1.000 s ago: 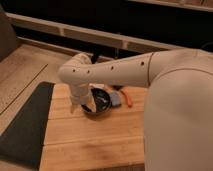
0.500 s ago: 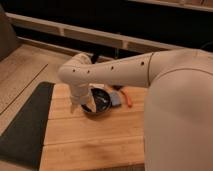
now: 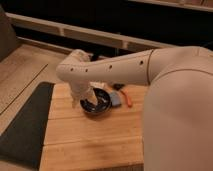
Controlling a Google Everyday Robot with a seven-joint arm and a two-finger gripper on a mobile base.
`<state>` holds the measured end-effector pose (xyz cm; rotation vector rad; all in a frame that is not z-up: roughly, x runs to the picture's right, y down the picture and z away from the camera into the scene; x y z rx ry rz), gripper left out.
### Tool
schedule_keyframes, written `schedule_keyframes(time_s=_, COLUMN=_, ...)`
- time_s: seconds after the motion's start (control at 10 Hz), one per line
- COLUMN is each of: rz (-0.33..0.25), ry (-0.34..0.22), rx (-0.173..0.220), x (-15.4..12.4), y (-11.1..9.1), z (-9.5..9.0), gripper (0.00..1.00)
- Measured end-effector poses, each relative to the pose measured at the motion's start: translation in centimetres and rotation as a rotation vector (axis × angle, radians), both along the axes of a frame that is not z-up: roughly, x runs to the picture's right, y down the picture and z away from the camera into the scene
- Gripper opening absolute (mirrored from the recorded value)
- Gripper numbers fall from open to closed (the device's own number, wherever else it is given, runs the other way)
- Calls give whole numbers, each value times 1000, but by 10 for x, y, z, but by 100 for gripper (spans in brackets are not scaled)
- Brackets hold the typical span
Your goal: Wipe the white sponge on the table
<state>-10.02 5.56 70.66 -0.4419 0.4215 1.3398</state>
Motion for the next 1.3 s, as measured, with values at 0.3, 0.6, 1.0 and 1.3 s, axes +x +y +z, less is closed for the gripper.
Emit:
schedule_keyframes(time_s=0.3, rz=-187, ry=-111, rx=252, x=4, y=-86, z=-20, gripper=65)
schedule_keyframes(time_s=0.6, rz=-233, ry=-136, rx=314, x=5, y=-108, z=-28, gripper=65)
schedule_keyframes(time_s=1.0, rz=-139, ry=0, rx=250, x=88, y=-85, z=-9, gripper=65)
schedule_keyframes(time_s=1.3, rz=-146, ry=10, rx=220, x=137, y=-81, z=9, gripper=65)
